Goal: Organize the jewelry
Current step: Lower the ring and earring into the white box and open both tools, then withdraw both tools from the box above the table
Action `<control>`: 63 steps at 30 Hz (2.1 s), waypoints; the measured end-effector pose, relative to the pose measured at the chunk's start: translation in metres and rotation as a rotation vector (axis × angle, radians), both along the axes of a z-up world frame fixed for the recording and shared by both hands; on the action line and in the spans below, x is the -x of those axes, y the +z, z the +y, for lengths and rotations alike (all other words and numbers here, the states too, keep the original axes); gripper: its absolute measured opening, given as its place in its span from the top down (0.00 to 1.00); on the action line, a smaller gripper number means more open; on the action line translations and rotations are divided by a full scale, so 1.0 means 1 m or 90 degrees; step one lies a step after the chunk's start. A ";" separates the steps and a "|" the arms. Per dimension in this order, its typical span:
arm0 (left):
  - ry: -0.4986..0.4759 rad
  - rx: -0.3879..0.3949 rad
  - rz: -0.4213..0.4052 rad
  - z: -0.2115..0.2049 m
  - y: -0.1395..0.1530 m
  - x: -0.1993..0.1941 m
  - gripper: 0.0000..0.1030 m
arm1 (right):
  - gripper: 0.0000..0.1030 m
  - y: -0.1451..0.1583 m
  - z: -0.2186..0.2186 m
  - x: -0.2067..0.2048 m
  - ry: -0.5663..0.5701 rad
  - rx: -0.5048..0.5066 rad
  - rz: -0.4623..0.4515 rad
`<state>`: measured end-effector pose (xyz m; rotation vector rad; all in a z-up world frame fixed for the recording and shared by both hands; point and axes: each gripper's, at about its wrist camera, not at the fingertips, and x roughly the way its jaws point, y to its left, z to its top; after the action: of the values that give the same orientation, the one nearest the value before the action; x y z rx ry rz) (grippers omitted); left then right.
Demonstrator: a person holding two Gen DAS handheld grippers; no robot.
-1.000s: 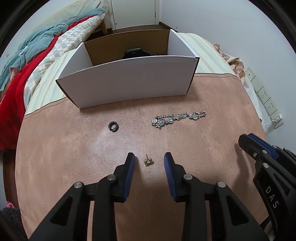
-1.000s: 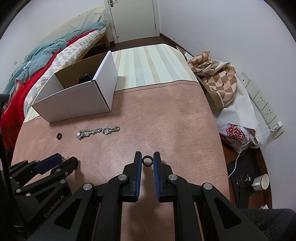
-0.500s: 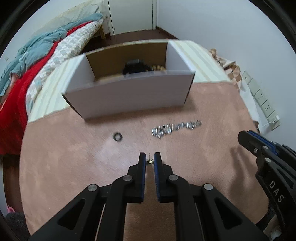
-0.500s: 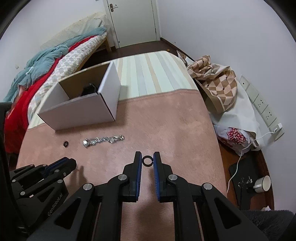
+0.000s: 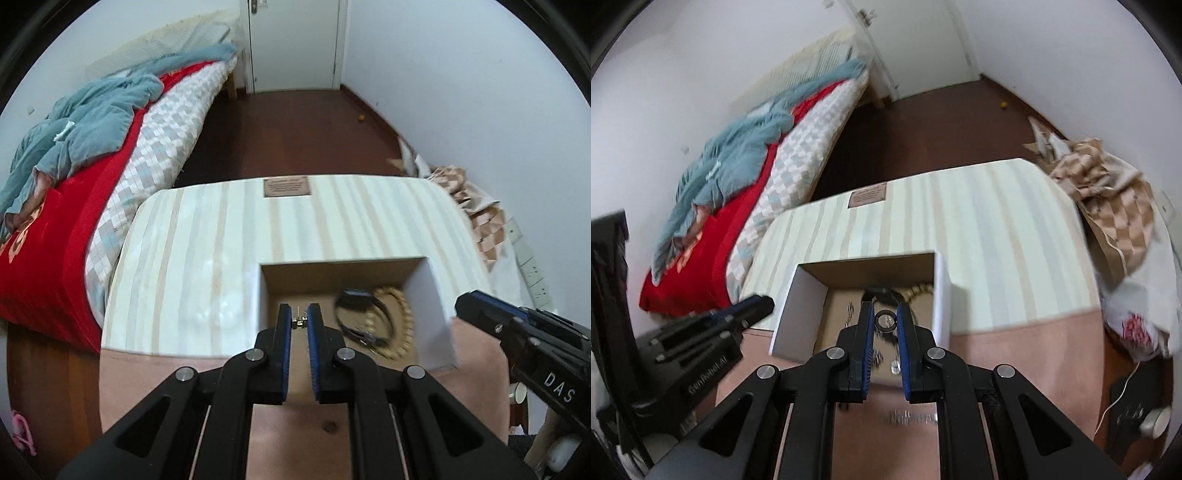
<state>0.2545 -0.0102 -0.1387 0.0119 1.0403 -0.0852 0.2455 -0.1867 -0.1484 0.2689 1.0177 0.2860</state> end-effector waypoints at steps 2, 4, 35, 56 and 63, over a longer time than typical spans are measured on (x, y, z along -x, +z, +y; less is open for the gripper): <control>-0.005 0.003 0.029 0.005 -0.009 -0.018 0.94 | 0.88 -0.012 0.007 -0.025 0.015 0.003 0.042; -0.013 0.006 0.067 0.006 -0.019 -0.034 0.92 | 0.88 -0.024 0.012 -0.042 0.026 0.013 0.079; 0.089 -0.104 0.025 0.036 -0.014 0.036 0.02 | 0.02 -0.028 0.011 0.017 -0.024 0.232 0.096; 0.118 -0.108 -0.110 0.047 0.061 0.121 0.02 | 0.01 0.060 0.025 0.094 -0.066 0.239 -0.018; 0.143 -0.120 -0.109 0.046 0.057 0.139 0.02 | 0.01 0.066 0.022 0.116 -0.073 0.211 -0.036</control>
<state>0.1160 0.0362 -0.0815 0.0716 0.8693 0.2145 0.1291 -0.1644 -0.0828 0.0178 0.9726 0.0193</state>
